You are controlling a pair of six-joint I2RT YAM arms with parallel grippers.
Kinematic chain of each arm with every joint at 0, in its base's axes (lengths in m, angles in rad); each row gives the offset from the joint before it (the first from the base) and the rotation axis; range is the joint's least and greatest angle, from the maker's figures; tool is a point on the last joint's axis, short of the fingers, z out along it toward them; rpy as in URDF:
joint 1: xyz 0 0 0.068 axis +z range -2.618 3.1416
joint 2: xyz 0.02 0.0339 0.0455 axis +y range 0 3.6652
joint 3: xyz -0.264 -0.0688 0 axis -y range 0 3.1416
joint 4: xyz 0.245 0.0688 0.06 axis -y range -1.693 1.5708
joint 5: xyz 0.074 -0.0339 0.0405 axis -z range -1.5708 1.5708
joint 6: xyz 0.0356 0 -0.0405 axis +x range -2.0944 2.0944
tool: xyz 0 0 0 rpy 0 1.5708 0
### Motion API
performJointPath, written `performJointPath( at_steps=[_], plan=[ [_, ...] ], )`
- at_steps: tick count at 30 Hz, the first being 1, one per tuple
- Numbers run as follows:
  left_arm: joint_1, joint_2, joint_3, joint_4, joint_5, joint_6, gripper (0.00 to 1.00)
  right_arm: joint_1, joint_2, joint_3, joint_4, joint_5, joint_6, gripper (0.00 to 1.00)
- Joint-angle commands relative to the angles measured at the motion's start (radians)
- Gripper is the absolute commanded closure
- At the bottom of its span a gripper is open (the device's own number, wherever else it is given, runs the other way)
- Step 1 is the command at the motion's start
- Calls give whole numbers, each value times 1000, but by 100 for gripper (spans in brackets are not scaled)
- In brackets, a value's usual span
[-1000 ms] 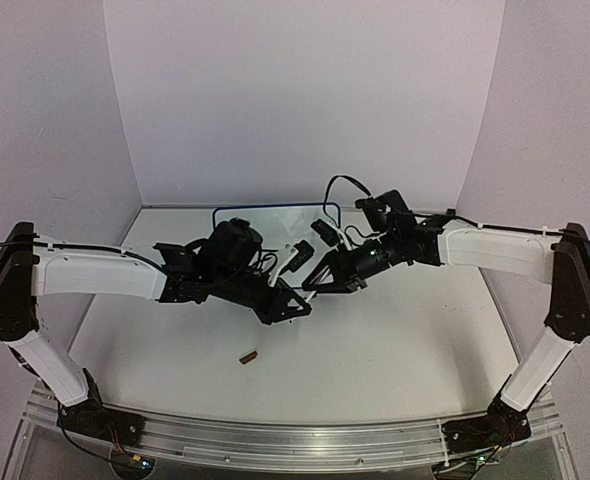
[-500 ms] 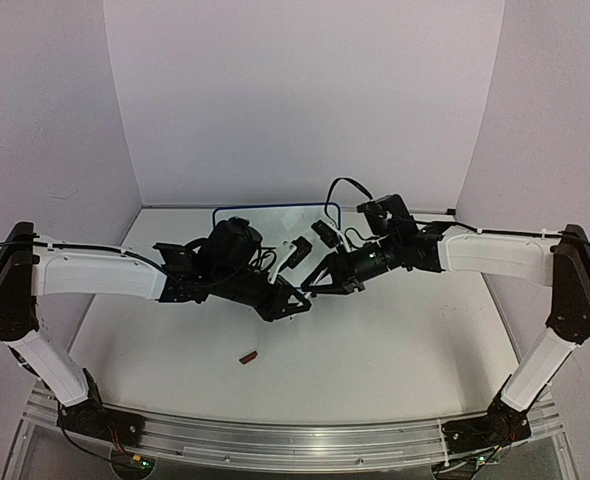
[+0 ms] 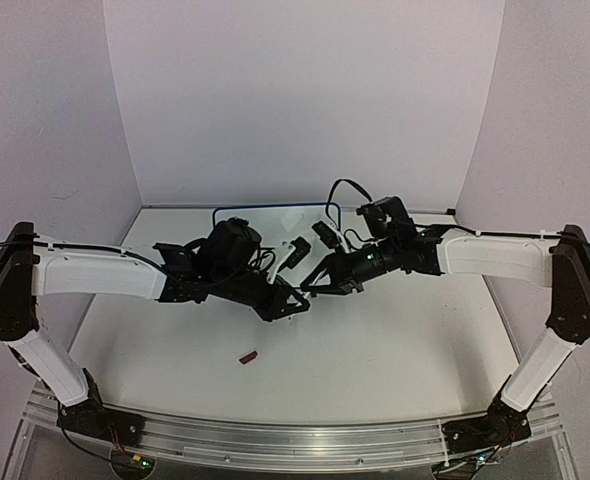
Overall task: Write a sentence on the whiteboard
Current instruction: Pass from the left arm to the right
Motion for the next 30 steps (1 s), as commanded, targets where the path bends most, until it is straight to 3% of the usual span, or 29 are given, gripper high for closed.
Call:
performJointPath(
  at_steps=[1, 13, 21, 26, 28, 30],
  plan=[
    [-5, -36, -12, 12, 27, 16, 100, 5, -46, -2, 75, 34, 25, 89],
    [-5, -46, -27, 9, 26, 17, 100, 2, -50, -2, 94, 51, 42, 87],
    [-5, -55, -25, -10, 0, 33, 100, 2, -50, -5, 93, 11, 34, 99],
    [0, -53, -23, -19, -8, 34, 100, 2, -61, -15, 93, 11, 26, 100],
    [7, -55, -21, -24, -14, 27, 87, 0, -72, -19, 93, 41, 23, 100],
    [17, -63, -21, -29, -22, 21, 57, 0, -91, -23, 89, 92, 13, 100]
  ],
)
